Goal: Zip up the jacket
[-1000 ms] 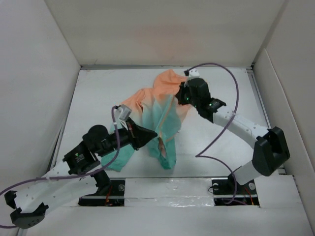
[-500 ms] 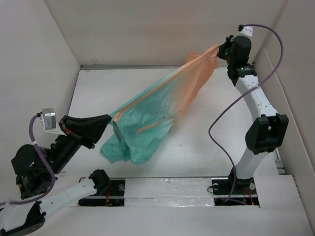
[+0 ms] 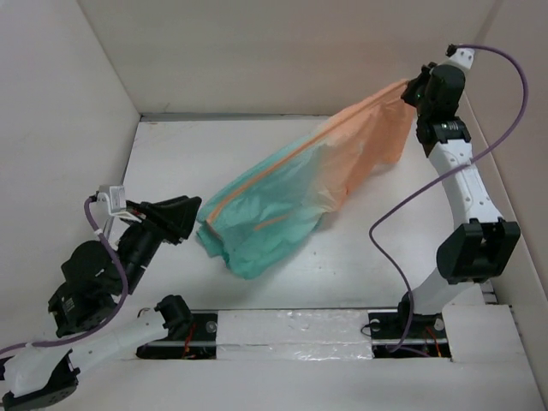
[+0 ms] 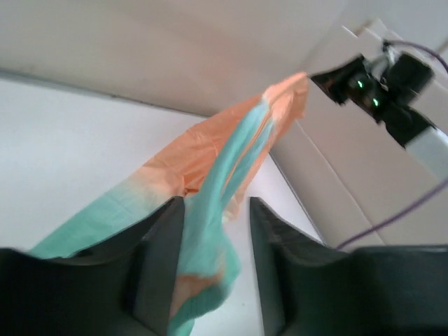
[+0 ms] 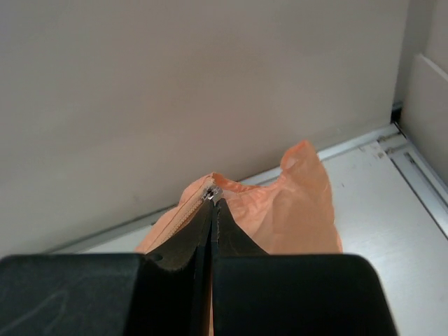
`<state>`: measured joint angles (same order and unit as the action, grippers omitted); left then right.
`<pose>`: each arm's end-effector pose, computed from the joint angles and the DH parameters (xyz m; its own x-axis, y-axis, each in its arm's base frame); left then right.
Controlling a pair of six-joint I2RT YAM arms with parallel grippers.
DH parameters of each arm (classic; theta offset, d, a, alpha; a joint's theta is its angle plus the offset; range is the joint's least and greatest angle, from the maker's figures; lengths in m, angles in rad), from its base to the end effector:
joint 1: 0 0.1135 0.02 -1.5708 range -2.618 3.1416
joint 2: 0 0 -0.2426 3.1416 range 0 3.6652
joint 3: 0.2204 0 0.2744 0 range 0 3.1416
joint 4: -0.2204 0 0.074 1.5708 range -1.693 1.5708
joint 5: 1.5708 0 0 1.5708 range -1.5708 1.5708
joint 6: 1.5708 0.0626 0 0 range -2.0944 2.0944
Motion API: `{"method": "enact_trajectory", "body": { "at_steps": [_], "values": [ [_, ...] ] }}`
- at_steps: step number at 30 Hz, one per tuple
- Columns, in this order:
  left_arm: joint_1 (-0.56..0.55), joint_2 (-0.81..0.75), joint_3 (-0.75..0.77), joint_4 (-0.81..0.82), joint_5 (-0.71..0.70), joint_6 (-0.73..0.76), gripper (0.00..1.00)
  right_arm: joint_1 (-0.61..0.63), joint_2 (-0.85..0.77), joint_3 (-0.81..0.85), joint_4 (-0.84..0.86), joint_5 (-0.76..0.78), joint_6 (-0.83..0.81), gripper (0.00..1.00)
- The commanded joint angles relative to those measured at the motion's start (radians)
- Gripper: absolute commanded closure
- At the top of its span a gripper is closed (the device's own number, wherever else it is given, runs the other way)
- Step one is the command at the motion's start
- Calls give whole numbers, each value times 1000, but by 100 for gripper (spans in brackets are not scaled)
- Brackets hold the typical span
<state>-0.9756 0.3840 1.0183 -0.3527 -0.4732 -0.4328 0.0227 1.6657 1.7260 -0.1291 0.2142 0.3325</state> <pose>0.0796 -0.0667 0.4474 -0.0647 -0.5702 -0.8189 0.5116 0.6856 -0.5179 0.4417 -0.0033 0.4217 -0.0030 0.3190 -0.9478 0.2019 0.9284 0.3118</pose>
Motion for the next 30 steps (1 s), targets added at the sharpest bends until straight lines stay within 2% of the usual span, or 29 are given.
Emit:
{"method": "enact_trajectory", "body": {
  "at_steps": [1, 2, 3, 5, 8, 9, 10, 11, 12, 14, 15, 16, 21, 22, 24, 26, 30],
  "values": [
    [-3, 7, -36, 18, -162, -82, 58, 32, -101, -161, 72, 27, 65, 100],
    [-3, 10, -35, 3, -180, -92, 51, 46, -118, -280, 118, 19, 80, 100],
    [-3, 10, -31, -20, -198, -95, 41, 57, -130, -325, 155, 19, 106, 100],
    [-3, 3, -11, -40, -217, -101, 33, 66, -147, -400, 161, 30, 131, 100],
    [-3, -25, 12, -63, -243, -107, 25, 66, -162, -450, 172, -11, 160, 100],
    [-3, -40, 14, -51, -251, -107, 14, 66, -170, -465, 168, -18, 163, 100],
    [-3, -45, 6, -37, -248, -104, 10, 78, -176, -468, 160, -16, 162, 94],
    [-3, -48, 2, -22, -243, -90, 4, 79, -184, -467, 136, -21, 157, 82],
    [-3, -39, -3, 3, -231, -86, 1, 79, -199, -447, 112, -29, 148, 59],
    [-3, -11, -6, 17, -213, -72, 1, 79, -231, -422, 33, -21, 137, 34],
    [-3, 31, -4, 24, -194, -63, 1, 79, -285, -415, 20, -15, 125, 6],
    [-3, 53, 0, 32, -183, -57, 1, 79, -320, -414, 17, -13, 113, 0],
    [-3, 232, 48, 89, -105, -49, 1, 78, -562, -436, -15, -59, 114, 0],
    [-3, 249, 64, 99, -96, -43, 1, 94, -669, -456, -1, -85, 120, 0],
    [-3, 280, 75, 130, -75, -41, 1, 108, -785, -534, 35, -188, 141, 0],
    [-3, 264, 69, 174, -61, -35, 1, 121, -970, -627, 71, -237, 195, 0],
    [-3, 175, 8, 259, -54, -21, 1, 143, -1223, -747, 42, -211, 217, 0]
  ]
}}
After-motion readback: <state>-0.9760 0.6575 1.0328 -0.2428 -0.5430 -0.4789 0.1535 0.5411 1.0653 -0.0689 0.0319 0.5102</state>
